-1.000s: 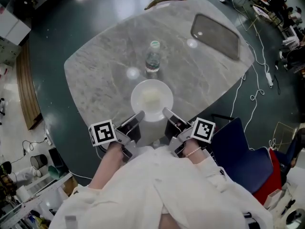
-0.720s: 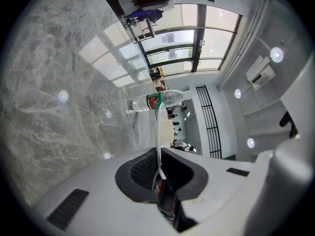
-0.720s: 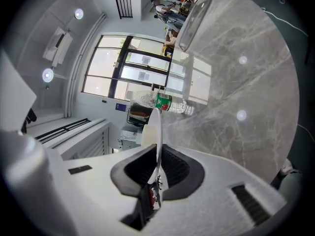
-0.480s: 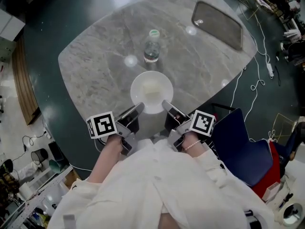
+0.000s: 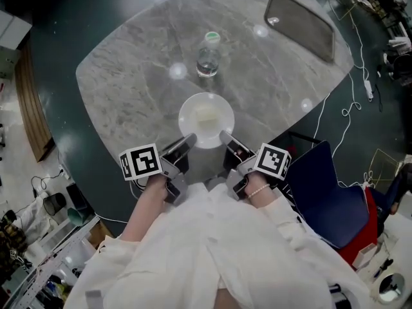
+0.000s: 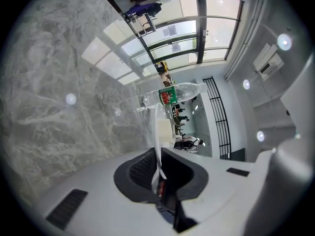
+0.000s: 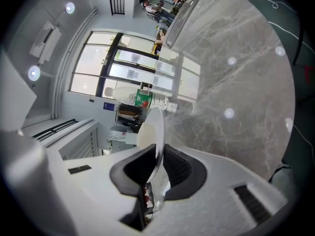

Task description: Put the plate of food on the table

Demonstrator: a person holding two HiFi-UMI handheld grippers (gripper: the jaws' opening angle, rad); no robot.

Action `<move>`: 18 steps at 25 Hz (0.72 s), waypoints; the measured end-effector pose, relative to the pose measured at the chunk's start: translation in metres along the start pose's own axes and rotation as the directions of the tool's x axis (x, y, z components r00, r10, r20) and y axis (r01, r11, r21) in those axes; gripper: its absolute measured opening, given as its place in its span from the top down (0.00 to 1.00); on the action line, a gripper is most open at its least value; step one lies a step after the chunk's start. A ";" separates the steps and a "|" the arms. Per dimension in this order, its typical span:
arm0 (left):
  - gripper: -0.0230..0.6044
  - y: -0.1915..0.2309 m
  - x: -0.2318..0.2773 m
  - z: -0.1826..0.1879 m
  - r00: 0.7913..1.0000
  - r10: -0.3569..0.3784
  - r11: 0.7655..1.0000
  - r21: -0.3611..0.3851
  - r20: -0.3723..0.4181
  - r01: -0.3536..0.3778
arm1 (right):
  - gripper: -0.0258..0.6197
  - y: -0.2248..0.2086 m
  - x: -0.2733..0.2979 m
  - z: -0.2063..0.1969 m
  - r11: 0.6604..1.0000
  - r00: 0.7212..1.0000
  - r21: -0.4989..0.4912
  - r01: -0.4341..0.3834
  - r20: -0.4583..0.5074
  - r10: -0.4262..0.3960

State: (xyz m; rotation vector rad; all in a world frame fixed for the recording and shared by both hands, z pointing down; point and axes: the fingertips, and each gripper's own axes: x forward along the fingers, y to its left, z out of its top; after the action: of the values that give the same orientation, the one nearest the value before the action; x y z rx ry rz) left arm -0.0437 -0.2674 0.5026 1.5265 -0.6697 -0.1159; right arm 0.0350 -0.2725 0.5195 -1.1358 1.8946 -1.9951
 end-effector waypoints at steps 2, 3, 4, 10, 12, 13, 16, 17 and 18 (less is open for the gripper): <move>0.92 0.004 0.000 0.000 1.000 0.007 1.000 -0.006 -0.009 -0.007 | 0.94 -0.003 0.002 -0.002 1.000 1.000 0.007 0.009 -0.006 -0.008; 0.92 0.006 0.001 0.000 1.000 0.011 1.000 -0.012 -0.013 -0.011 | 0.94 -0.005 0.003 -0.002 1.000 1.000 0.013 0.014 -0.008 -0.013; 0.92 0.008 0.002 0.000 1.000 0.016 1.000 -0.017 -0.017 -0.016 | 0.94 -0.008 0.004 -0.002 0.999 1.000 0.021 0.026 -0.010 -0.026; 0.92 0.022 0.003 0.000 0.999 0.046 0.998 -0.047 -0.021 -0.047 | 0.94 -0.013 0.013 -0.004 0.999 1.000 0.047 0.012 -0.010 -0.012; 0.92 0.028 0.003 0.001 0.998 0.052 0.996 -0.065 -0.026 -0.053 | 0.94 -0.016 0.017 -0.006 0.998 1.000 0.056 0.016 -0.008 -0.015; 0.92 0.031 0.003 0.002 0.998 0.053 0.996 -0.073 -0.032 -0.056 | 0.94 -0.017 0.020 -0.006 0.999 1.000 0.051 0.015 -0.011 -0.014; 0.92 0.039 0.007 0.003 0.997 0.056 0.994 -0.092 -0.044 -0.060 | 0.94 -0.023 0.024 -0.006 0.999 0.999 0.013 0.043 -0.028 -0.043; 0.92 0.041 0.008 0.002 0.997 0.057 0.993 -0.099 -0.047 -0.061 | 0.93 -0.025 0.024 -0.006 0.998 0.998 -0.002 0.060 -0.034 -0.060; 0.92 0.042 0.009 0.001 0.997 0.059 0.992 -0.105 -0.050 -0.064 | 0.93 -0.027 0.024 -0.006 0.997 0.996 -0.015 0.077 -0.040 -0.077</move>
State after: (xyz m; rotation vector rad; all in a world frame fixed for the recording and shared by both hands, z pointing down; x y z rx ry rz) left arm -0.0506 -0.2694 0.5453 1.4009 -0.6625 -0.0685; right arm 0.0248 -0.2770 0.5543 -1.1988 1.9144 -2.0630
